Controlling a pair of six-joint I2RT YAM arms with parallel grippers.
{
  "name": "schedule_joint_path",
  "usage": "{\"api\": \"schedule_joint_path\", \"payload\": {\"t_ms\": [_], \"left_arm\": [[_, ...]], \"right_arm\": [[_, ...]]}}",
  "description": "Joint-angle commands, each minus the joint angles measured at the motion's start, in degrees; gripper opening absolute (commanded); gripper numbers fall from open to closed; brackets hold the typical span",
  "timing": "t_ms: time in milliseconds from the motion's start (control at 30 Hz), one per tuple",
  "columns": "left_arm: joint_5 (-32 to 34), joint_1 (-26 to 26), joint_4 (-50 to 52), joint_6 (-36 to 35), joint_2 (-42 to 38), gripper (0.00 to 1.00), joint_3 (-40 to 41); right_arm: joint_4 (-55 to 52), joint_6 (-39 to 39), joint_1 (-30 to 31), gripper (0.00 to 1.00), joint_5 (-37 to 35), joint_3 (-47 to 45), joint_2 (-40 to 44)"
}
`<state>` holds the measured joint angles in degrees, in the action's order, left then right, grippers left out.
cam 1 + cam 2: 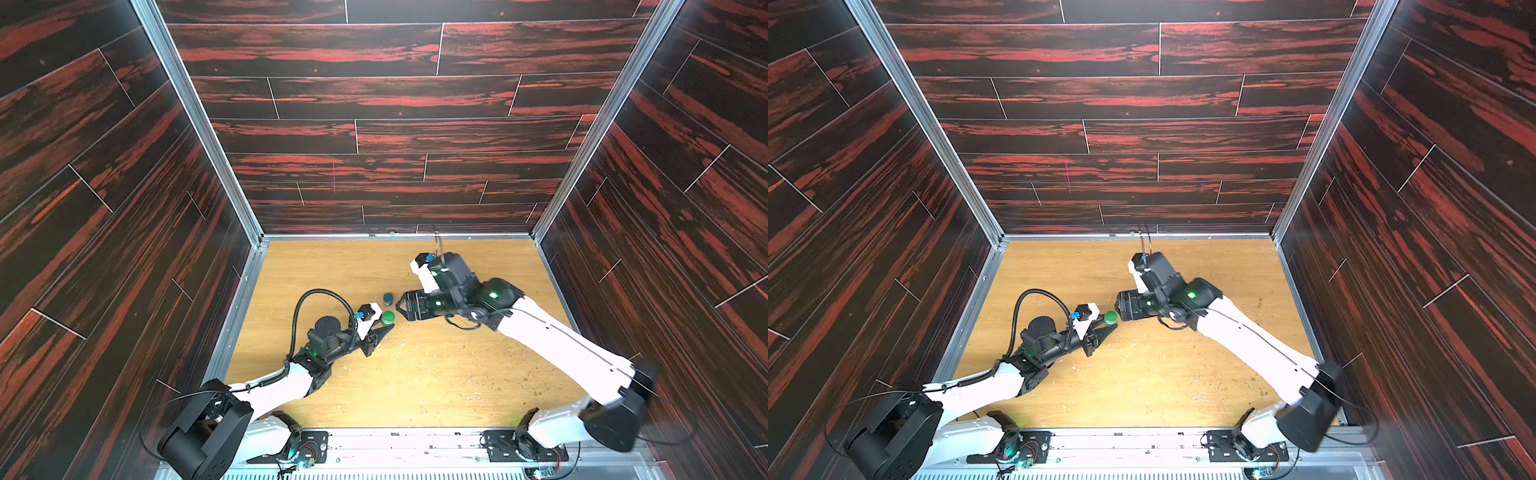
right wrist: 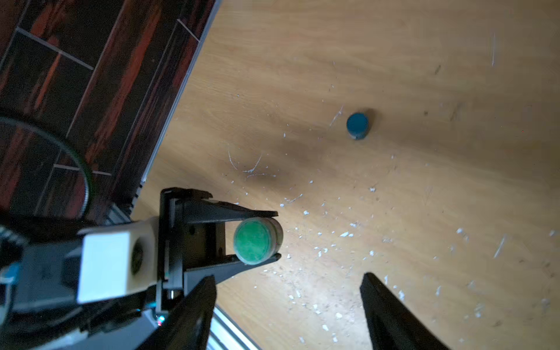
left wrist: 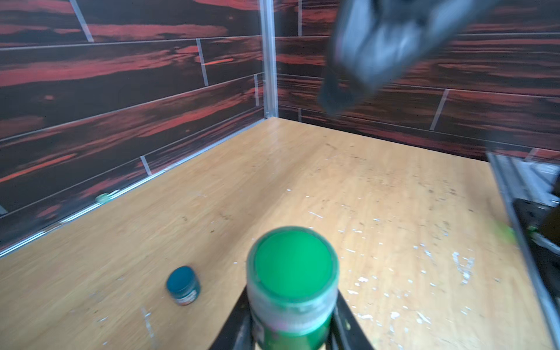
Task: Close the paint jar lid
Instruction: Screw the lid onto the paint jar.
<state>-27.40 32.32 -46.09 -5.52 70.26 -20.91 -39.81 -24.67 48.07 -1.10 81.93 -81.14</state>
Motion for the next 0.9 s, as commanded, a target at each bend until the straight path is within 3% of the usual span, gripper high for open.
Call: {"api": "schedule_joint_path", "payload": {"t_ms": [0,233,567,867], "left_arm": [[-7.22,0.11,2.08,0.42,-1.7,0.24,-1.83],[-13.13,-0.05,5.58,0.52,-3.48,0.25,-1.85],[-12.28,-0.32,10.22,-1.49,-5.44,0.25,-2.47],[-11.1,-0.32,10.58,-1.83,-5.4,0.25,-2.6]], "right_arm": [[3.84,14.03,-0.71,0.8,5.56,-3.27,1.97],[7.02,28.95,-3.37,0.79,17.66,-10.67,4.96],[9.09,27.73,-3.79,0.79,24.61,-11.62,1.02],[8.55,28.42,-1.61,0.76,21.51,-10.11,-1.57]]}}
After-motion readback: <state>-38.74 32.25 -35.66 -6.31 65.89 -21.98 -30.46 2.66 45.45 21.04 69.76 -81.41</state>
